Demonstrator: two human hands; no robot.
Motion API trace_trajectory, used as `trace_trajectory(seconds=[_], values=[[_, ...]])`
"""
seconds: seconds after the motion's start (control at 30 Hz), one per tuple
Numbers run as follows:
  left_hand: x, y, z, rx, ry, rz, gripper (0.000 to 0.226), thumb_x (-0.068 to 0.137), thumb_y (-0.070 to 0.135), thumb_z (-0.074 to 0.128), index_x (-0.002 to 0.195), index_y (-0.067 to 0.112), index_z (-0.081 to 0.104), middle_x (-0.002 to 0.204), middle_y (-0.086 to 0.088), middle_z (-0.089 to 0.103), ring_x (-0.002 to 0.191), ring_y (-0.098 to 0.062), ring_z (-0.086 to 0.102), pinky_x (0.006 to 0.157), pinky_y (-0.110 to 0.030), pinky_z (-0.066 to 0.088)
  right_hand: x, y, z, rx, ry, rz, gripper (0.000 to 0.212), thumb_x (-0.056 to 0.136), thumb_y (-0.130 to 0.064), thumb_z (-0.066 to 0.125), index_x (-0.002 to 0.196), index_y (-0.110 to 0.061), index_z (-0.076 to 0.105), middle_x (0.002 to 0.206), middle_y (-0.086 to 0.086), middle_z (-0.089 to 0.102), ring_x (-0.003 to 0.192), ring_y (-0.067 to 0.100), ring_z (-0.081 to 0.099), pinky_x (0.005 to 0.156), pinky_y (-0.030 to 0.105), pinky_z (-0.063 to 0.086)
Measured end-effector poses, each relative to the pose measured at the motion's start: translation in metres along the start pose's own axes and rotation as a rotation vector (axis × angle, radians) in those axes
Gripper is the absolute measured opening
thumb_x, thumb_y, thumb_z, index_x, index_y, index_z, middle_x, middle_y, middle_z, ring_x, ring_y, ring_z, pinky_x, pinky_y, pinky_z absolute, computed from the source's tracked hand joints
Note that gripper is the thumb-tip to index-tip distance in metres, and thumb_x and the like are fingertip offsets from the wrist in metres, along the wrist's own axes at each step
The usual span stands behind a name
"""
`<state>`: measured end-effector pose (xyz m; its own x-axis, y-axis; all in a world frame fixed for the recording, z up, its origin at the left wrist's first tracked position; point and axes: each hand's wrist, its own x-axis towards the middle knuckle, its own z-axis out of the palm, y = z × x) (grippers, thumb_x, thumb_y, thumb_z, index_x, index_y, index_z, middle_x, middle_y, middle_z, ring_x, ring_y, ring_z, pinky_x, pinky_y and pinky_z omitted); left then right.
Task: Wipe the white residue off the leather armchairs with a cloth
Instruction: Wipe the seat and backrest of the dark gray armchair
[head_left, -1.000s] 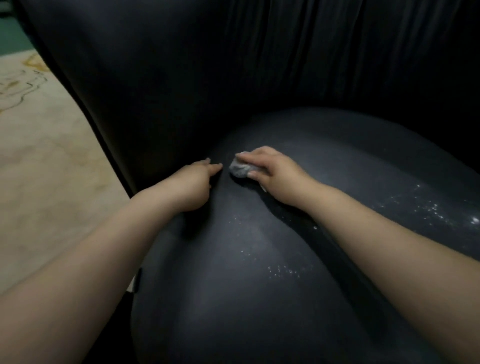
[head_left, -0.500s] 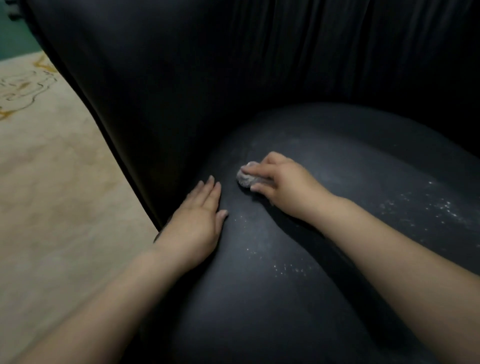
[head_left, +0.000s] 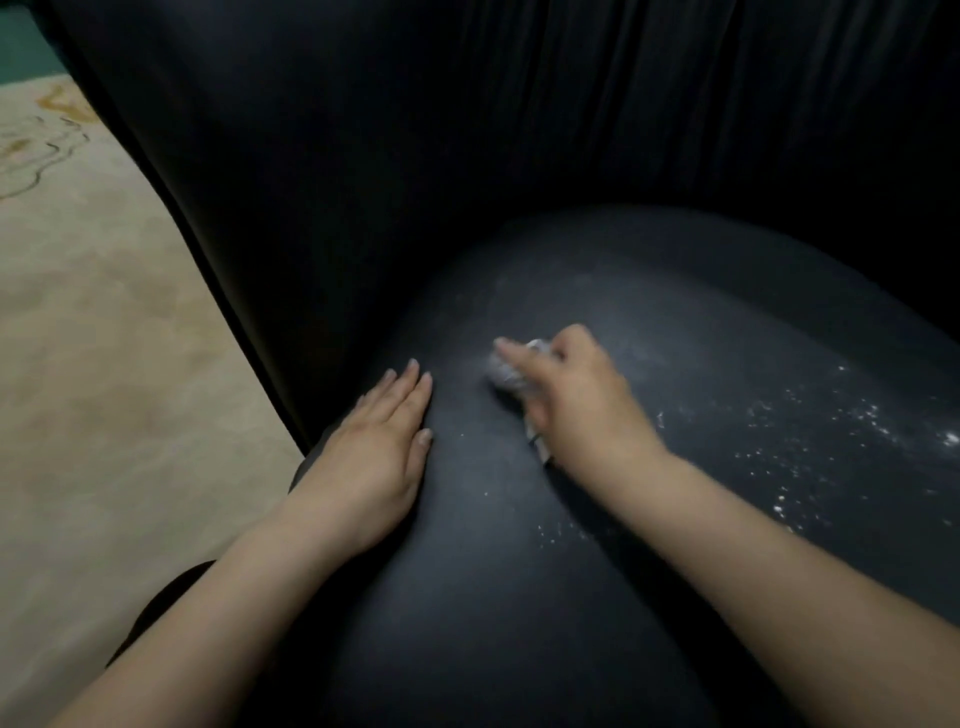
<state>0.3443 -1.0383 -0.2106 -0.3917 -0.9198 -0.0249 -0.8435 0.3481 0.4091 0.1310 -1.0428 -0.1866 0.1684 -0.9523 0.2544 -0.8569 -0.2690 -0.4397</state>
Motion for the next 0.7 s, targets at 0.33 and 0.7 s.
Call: trace_trajectory(seconds=[0.33,0.7], values=[[-0.014,0.005,0.003,0.151,-0.024,-0.013,0.069,0.093,0.051,0.012,0.153,0.024,-0.007,0.159,0.006,-0.017,0.143,-0.006,-0.018,0.115,-0.024,-0.011,-0.021,-0.012,0.001,0.009,0.012,-0.040,0.052,0.085,-0.015,0.063,0.135,-0.026,0.053,0.103,0.015,0.045,0.090,0.035,0.051,0.076,0.042,0.049],[-0.017,0.006,0.004,0.105,-0.035,-0.014,0.077,0.082,0.045,0.020,0.153,0.025,-0.004,0.159,0.005,-0.015,0.139,-0.001,-0.020,0.113,-0.022,-0.012,-0.034,-0.044,0.018,0.044,-0.013,-0.128,0.056,0.080,-0.011,0.067,0.133,-0.020,0.055,0.100,0.015,0.047,0.086,0.035,0.052,0.068,0.041,0.051]])
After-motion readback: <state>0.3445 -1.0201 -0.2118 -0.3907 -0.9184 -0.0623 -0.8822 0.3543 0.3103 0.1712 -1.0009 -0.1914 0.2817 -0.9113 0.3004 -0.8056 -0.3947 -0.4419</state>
